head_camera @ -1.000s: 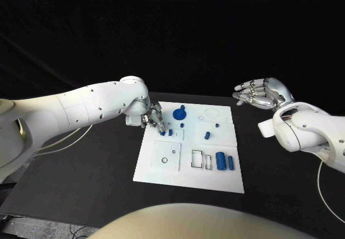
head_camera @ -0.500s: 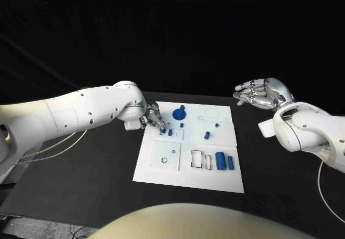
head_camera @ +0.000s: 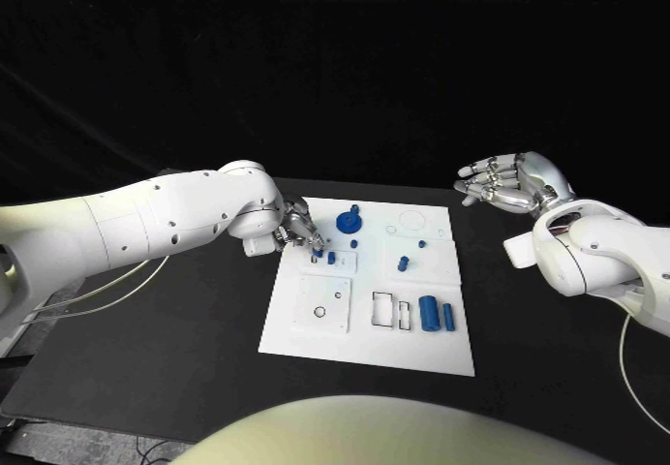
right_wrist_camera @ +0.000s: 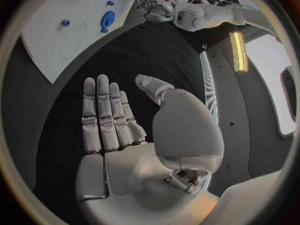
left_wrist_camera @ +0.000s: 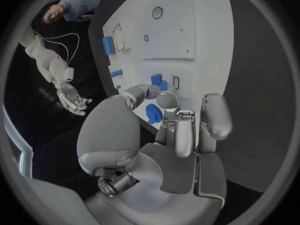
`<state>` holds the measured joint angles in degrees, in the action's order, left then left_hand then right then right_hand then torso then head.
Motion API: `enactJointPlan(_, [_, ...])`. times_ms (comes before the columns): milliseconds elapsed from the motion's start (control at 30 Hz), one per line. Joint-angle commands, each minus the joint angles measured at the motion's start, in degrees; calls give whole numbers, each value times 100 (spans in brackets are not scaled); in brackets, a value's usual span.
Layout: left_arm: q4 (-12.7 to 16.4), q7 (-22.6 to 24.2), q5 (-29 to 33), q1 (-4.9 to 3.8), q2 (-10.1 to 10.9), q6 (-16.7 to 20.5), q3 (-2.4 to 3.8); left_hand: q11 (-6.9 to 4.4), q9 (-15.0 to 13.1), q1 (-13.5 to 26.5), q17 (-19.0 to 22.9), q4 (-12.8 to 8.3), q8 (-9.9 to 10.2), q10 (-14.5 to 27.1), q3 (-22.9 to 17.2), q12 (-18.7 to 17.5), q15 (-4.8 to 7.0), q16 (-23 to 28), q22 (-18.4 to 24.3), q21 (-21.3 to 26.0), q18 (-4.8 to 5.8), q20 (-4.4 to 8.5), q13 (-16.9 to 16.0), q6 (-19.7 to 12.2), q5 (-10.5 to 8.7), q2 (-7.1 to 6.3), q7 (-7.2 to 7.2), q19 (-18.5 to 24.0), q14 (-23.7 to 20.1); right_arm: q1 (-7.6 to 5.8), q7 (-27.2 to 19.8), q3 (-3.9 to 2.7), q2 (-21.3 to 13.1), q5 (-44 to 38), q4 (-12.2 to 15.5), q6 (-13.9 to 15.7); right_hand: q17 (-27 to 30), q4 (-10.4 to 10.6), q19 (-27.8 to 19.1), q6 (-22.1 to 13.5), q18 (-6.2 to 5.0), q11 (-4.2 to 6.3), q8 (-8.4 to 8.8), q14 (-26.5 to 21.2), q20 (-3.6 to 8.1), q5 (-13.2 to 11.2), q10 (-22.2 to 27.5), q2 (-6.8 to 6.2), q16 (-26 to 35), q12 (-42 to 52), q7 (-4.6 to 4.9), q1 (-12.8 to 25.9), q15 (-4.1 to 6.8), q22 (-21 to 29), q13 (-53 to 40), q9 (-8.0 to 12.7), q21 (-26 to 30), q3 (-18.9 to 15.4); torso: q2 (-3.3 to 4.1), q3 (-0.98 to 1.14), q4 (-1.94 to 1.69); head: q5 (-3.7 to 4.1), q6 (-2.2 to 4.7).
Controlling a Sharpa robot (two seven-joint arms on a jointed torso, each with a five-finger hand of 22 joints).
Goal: Assemble the parts on the task board
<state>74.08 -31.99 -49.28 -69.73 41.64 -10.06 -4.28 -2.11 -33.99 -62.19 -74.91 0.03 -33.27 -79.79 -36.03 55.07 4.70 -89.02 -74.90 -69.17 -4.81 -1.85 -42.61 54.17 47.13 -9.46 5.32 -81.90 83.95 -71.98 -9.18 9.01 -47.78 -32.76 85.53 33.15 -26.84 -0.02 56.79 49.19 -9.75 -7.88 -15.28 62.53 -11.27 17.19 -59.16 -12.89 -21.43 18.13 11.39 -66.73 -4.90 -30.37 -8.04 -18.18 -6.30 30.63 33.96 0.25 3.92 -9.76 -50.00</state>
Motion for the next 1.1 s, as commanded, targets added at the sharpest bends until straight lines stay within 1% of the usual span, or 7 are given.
enactJointPlan(33, [14, -167, -125, 5, -13, -14, -2, -4, -682, 10, -1330, -663, -108, -58, -647, -33, 34, -35, -943, -31, 52, 55, 11, 370, 35, 47, -338, 3, 573, 6, -16, 0, 3, -47, 3, -71, -5, -19, 19, -27, -69, -11, -26, 31, -40, 32, -44, 31, 12, -14, 15, 17, -16, 5, 5, 6, 25, 6, -2, 1, 1, 6, 0])
enactJointPlan(133, [12, -224, -164, 7, -13, -37, -3, -5, -686, 23, -1343, -670, -120, -65, -668, -44, 35, -40, -945, -43, 54, 56, 23, 374, 39, 43, -340, 0, 575, 7, -16, 0, 2, -47, 2, -68, -5, -19, 19, -27, -69, -11, -26, 31, -40, 32, -44, 31, 12, -14, 15, 17, -16, 5, 5, 6, 25, 6, -3, 3, 3, 4, 0])
enactJointPlan(267, [14, -293, -233, 10, -12, -89, -6, -7, -692, 51, -1345, -680, -143, -74, -705, -69, 36, -40, -945, -46, 54, 59, 51, 377, 36, 39, -343, 2, 576, 8, -16, 0, -1, -47, 3, -64, -7, -22, 21, -28, -69, -11, -26, 33, -40, 33, -45, 30, 17, -16, 15, 17, -17, 9, 7, 6, 26, 5, 0, -3, 5, -1, 0])
enactJointPlan(633, [63, -349, -525, 30, -20, 31, -9, -10, -704, 93, -1356, -697, -180, -90, -763, -89, 39, -44, -946, -58, 55, 62, 72, 378, 23, 31, -347, 2, 578, 9, -20, 0, 0, -48, 6, -62, -7, -22, 21, -28, -69, -11, -26, 33, -40, 33, -45, 30, 17, -16, 15, 17, -17, 9, 7, 6, 26, 5, 3, -11, -2, 0, 0])
enactJointPlan(767, [64, -367, -545, 33, -28, 4, -10, -11, -706, 100, -1355, -700, -186, -93, -772, -92, 39, -44, -945, -56, 54, 62, 74, 377, 19, 31, -348, 3, 577, 9, -20, 0, 0, -48, 6, -62, -7, -22, 21, -28, -69, -11, -26, 33, -40, 33, -45, 30, 17, -16, 15, 17, -17, 9, 7, 6, 26, 5, 2, -9, -1, 2, 0])
enactJointPlan(967, [56, -375, -581, 37, -53, 9, -13, -12, -707, 108, -1358, -702, -192, -95, -783, -99, 40, -45, -945, -58, 54, 63, 83, 375, 12, 31, -348, 4, 578, 9, -21, 0, 2, -48, 5, -63, -7, -22, 21, -28, -69, -11, -26, 33, -40, 33, -45, 30, 17, -16, 15, 17, -17, 9, 7, 6, 26, 5, 3, -12, 2, -12, 0])
enactJointPlan(1100, [50, -371, -597, 40, -66, -1, -20, -12, -710, 120, -1363, -707, -202, -101, -799, -101, 40, -47, -944, -56, 54, 64, 83, 372, -3, 32, -349, 6, 579, 9, -23, 0, 2, -49, 5, -65, -7, -22, 21, -28, -69, -11, -26, 33, -40, 33, -45, 30, 17, -16, 15, 17, -17, 9, 7, 6, 26, 5, 1, -9, -4, -6, 0])
